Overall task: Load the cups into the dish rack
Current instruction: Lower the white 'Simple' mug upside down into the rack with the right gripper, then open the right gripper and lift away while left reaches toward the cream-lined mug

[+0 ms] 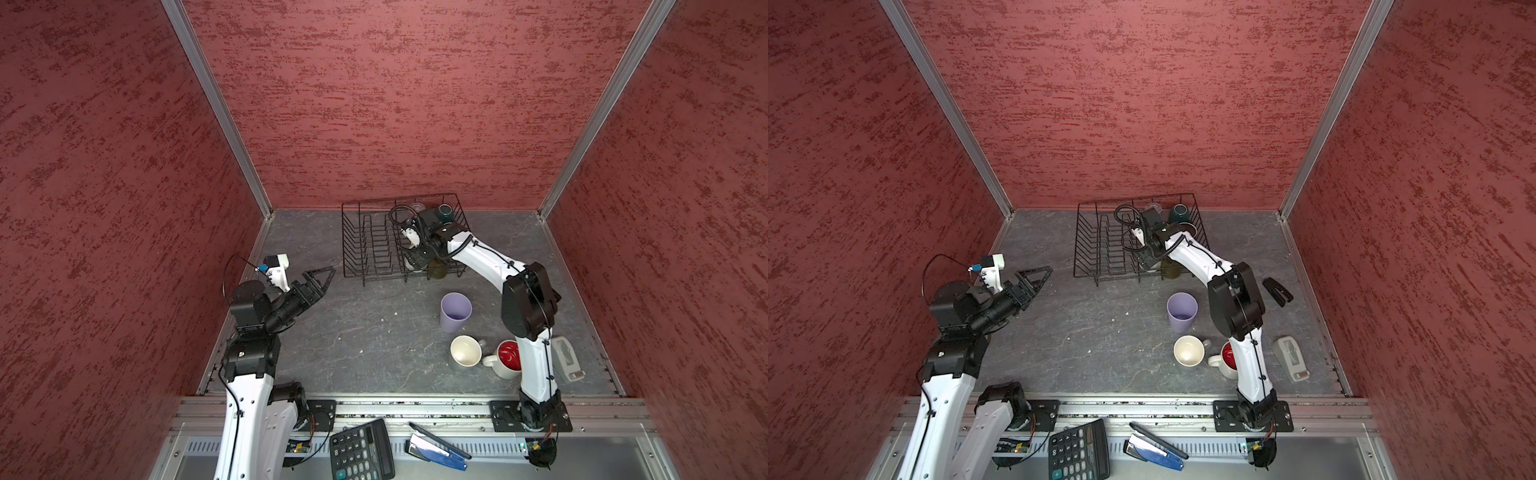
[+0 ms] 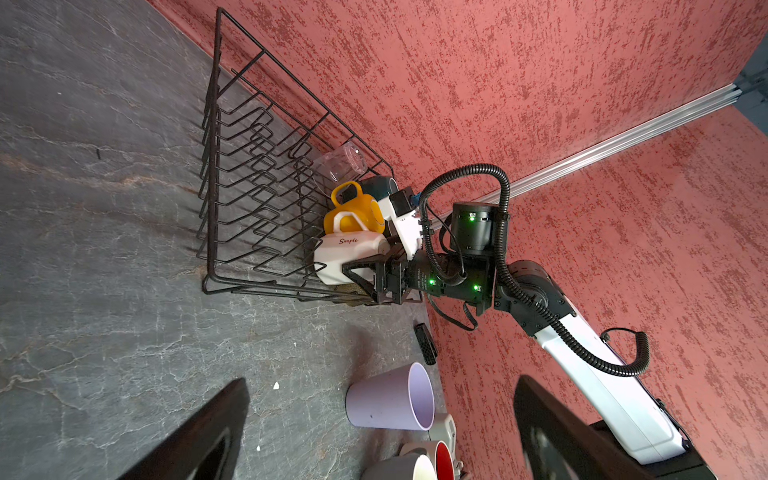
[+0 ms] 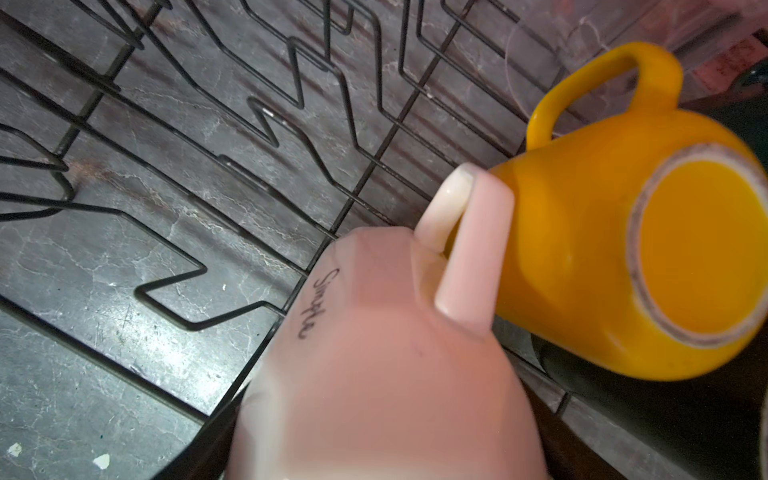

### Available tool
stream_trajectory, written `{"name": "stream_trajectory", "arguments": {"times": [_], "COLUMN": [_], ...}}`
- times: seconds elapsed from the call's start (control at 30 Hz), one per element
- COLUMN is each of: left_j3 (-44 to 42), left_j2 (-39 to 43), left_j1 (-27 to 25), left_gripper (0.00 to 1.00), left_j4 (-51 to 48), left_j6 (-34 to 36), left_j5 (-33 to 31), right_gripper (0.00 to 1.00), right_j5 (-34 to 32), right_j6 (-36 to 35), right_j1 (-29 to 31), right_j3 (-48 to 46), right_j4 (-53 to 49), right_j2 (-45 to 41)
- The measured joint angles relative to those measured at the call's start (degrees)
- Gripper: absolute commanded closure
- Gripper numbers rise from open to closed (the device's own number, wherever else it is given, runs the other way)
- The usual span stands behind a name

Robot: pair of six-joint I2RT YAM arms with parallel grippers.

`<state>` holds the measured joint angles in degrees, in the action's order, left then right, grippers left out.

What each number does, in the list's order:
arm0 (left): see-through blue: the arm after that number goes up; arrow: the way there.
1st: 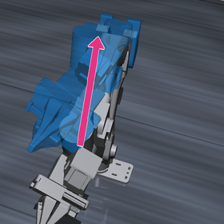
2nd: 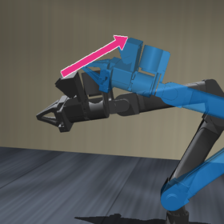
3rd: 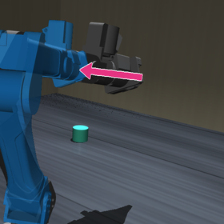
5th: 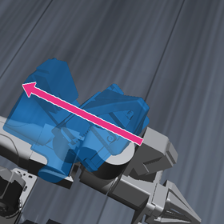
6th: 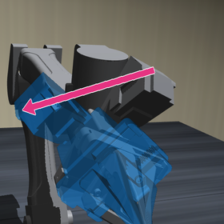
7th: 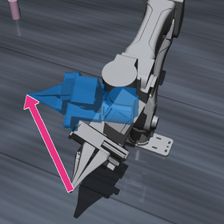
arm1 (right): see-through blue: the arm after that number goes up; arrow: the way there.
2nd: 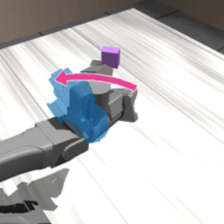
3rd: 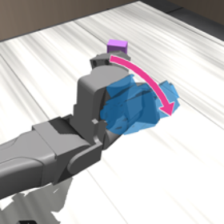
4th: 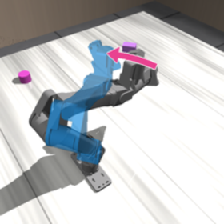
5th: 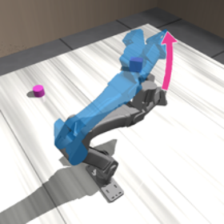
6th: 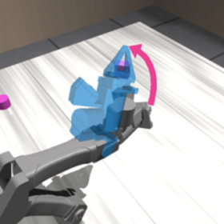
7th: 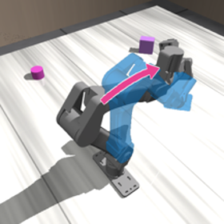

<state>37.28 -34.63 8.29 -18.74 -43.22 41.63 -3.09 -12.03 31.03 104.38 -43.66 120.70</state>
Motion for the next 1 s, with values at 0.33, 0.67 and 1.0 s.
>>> {"name": "stream_trajectory", "arguments": {"times": [0.33,0.67,1.0], "left_j3": [0.0,0.0,0.0], "left_j2": [0.02,0.09,0.68], "left_j1": [0.5,1.01,1.33], "left_gripper": [0.0,0.0,0.0], "left_j4": [0.04,0.04,-0.87], "left_j6": [0.0,0.02,0.24], "left_j5": [0.15,0.42,0.42], "right_gripper": [0.11,0.02,0.01], "right_j5": [0.2,1.66,6.99], "right_j6": [0.46,2.43,7.08], "right_j1": [0.0,0.0,0.0], "right_j3": [0.07,0.96,-1.18], "right_j4": [-0.15,1.01,5.6], "right_j2": [0.04,-1.62,-10.73]}}
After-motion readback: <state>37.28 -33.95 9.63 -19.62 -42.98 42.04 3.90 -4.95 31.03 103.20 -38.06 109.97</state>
